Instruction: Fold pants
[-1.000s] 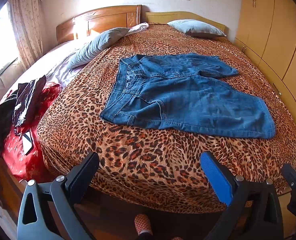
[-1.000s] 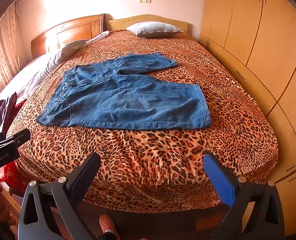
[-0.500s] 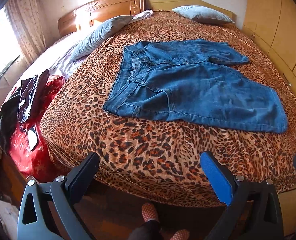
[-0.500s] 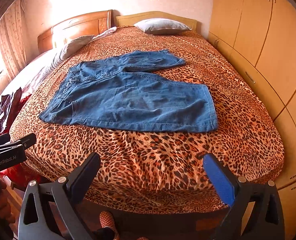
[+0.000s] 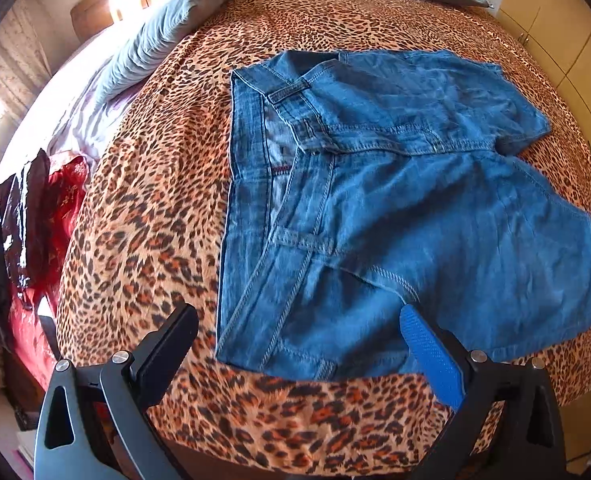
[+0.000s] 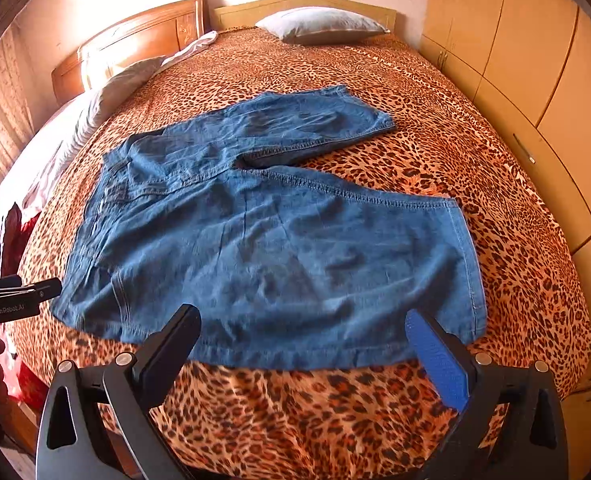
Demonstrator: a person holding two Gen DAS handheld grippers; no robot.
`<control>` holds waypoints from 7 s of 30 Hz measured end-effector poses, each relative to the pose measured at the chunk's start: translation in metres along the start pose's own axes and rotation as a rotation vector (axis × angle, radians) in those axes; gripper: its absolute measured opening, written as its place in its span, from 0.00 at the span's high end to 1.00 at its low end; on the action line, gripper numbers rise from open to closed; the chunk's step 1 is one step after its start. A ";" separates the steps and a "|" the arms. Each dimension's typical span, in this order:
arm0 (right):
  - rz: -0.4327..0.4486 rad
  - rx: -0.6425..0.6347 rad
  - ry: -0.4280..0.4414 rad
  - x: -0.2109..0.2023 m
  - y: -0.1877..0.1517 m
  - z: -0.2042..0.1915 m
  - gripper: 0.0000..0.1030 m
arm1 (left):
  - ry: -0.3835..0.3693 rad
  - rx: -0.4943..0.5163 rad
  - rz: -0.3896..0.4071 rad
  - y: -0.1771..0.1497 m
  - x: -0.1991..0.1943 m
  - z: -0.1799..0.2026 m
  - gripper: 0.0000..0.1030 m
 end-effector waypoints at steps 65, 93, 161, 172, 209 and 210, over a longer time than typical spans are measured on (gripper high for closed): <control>-0.491 -1.006 0.334 0.364 0.276 0.028 0.54 | 0.061 0.585 -0.523 0.248 0.310 0.044 0.77; -0.232 -0.687 0.170 0.274 0.299 0.090 0.66 | 0.302 0.637 -0.232 0.212 0.269 0.056 0.86; -0.562 -1.281 0.167 0.327 0.263 0.086 0.96 | 0.282 0.546 -0.265 0.235 0.311 0.039 0.66; -0.390 -1.116 0.179 0.185 0.242 0.093 0.96 | 0.204 0.375 -0.170 0.215 0.250 0.026 0.84; -0.190 0.695 0.524 0.060 -0.103 0.127 0.34 | -0.467 -0.533 -0.396 -0.053 0.162 -0.060 0.31; -0.201 0.729 0.516 0.067 -0.104 0.123 0.34 | -0.481 -0.563 -0.417 -0.056 0.166 -0.057 0.31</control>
Point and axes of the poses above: each gripper's, at about its wrist camera, not at the fingertips, and x roughly the way its jaws point, z to its right, y to its top, the point moved 10 cm from there along x, roughly the way its jaws point, and after that the axes turned 12 degrees about -x, right-handed, at the moved point
